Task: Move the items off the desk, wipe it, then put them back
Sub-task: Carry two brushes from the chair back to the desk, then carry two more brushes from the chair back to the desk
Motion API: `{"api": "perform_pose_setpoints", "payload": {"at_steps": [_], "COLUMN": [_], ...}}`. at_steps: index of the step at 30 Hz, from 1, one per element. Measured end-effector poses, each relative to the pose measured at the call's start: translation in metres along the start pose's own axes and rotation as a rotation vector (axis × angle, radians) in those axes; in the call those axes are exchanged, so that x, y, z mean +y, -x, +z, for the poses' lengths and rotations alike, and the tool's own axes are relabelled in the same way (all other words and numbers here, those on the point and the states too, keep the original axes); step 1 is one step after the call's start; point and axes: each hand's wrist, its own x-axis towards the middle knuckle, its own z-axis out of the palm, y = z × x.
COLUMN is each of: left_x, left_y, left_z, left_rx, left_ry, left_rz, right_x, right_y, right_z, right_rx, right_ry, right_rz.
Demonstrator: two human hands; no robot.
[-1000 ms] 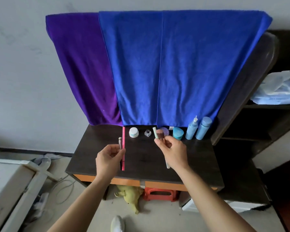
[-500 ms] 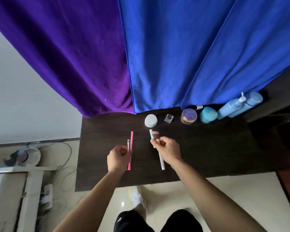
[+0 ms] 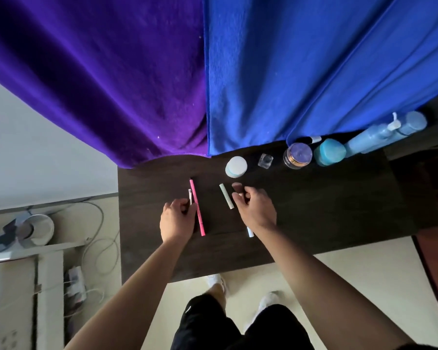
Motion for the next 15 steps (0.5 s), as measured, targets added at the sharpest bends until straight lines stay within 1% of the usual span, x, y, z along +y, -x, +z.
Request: {"api": "perform_pose_setpoints", "payload": {"at_steps": [3,6,7,10,13,15], "left_x": [0.007,0.028,0.039,0.087,0.153,0.201], "left_y": [0.007,0.02,0.026,0.049,0.077,0.101], "left_z": [-0.015,-0.041,-0.051,-0.075,-0.087,-0.088], "left_rx": [-0.029,0.041,0.093,0.262,0.426,0.492], "left_ry": [-0.035,-0.035,-0.044,-0.172,-0.219,-0.232], "left_rz": [0.012,0.09,0.159,0.427,0.672,0.838], "right_x": [0.001,0.0,0.001,0.003,0.017,0.038], "right_y": [0.001,0.002,0.003,0.014,0.032,0.048], "right_z": [-0.025,-0.067,-0.085,-0.149,-0.223,-0.27], "right_rx": [0.007,0.122,0.186,0.431,0.706,0.842], "right_ry": [-0.023,-0.064,-0.072,-0.029,0.05,0.124], "right_rz": [0.0,-0.072,-0.125,-0.297,-0.463,-0.517]}}
